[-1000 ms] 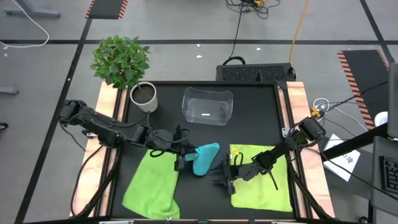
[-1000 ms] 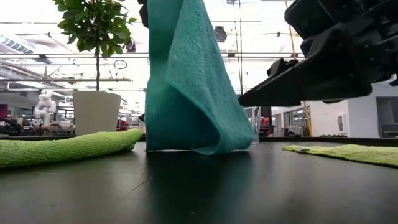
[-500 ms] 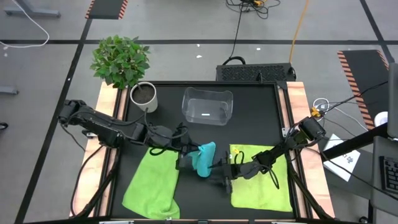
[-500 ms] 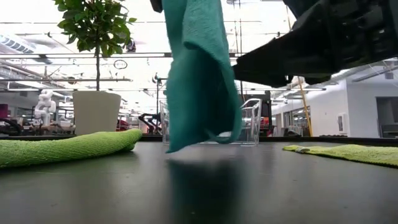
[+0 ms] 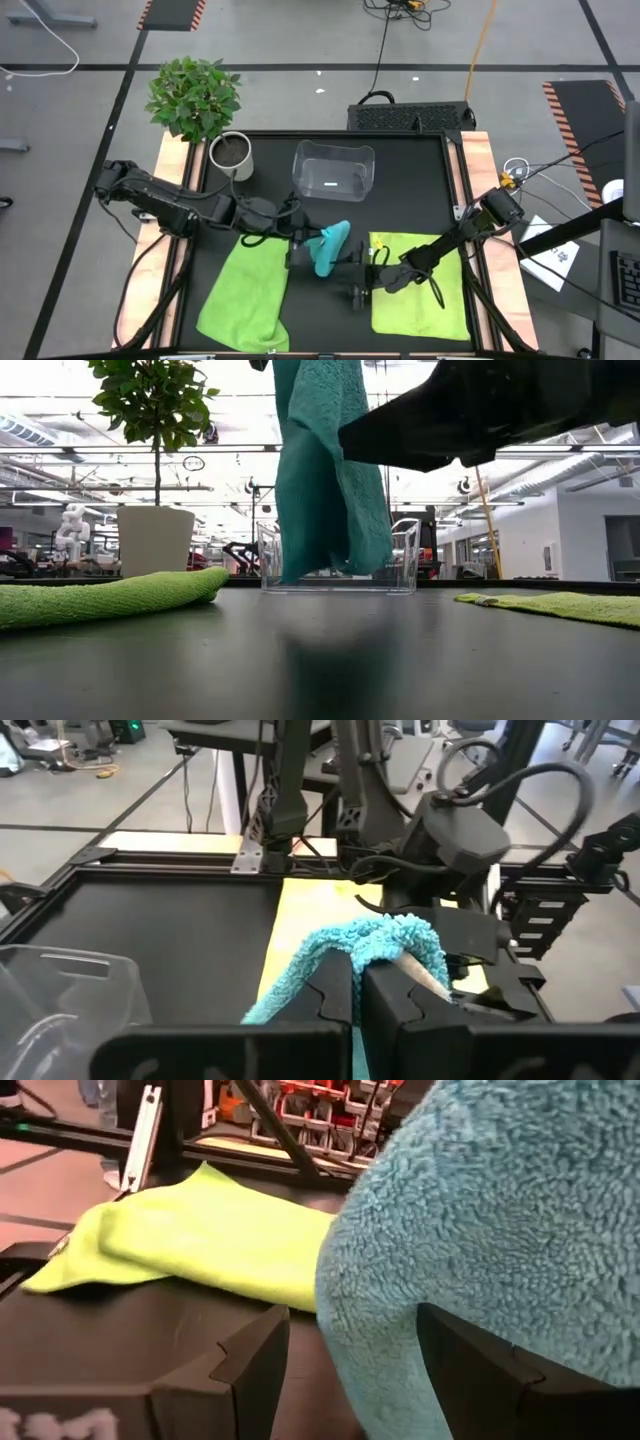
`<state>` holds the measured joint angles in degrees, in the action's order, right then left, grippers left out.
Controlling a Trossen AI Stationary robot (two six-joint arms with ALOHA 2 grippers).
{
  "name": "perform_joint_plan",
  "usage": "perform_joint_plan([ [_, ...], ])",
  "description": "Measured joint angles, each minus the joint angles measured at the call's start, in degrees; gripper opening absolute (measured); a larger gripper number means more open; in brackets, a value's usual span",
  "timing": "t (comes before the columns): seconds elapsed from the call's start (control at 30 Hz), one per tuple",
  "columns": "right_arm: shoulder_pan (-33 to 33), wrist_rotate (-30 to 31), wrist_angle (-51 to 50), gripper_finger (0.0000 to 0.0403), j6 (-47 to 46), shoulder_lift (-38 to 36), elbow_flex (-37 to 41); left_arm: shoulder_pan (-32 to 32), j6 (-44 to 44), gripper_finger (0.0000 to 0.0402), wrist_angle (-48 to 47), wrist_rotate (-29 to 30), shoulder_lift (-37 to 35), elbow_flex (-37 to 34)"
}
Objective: Fold microfiber towels
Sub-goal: Fold the blue microfiber cloth
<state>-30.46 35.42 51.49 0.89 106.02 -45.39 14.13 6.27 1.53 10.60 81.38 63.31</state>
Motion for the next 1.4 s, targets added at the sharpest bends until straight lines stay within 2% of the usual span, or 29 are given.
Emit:
perform_joint_plan([
  [0.33,1.9,1.1,0.7,0.0215,-1.5,0.0,-0.4,0.0,-0.5,0.0003,1.7,0.6,0.0,0.0],
  [0.5,3.0,7.1,0.9,0.0205,1.7,0.0,-0.4,0.1,-0.5,0.0003,1.6,0.5,0.0,0.0],
  [0.6,3.3,7.0,0.8,0.0159,4.3,0.0,-0.4,0.6,-0.4,0.0002,0.8,0.5,0.0,0.0],
  [0.73,3.3,7.0,-1.5,0.0038,8.3,-0.8,-0.4,1.5,-0.1,0.0003,-0.4,0.6,0.0,0.0],
  [0.8,3.0,7.6,-3.8,0.0013,9.1,-2.0,-0.4,2.0,-0.1,0.0002,-0.9,1.4,0.0,0.0],
  [1.07,1.5,8.1,-7.0,0.0013,7.9,-4.3,-0.4,2.3,-1.2,0.0002,-0.2,3.6,0.1,0.0],
  [1.4,-3.8,8.3,-6.1,0.0013,12.0,-6.3,-0.4,-1.7,-2.6,0.0002,3.3,4.5,0.1,0.0],
])
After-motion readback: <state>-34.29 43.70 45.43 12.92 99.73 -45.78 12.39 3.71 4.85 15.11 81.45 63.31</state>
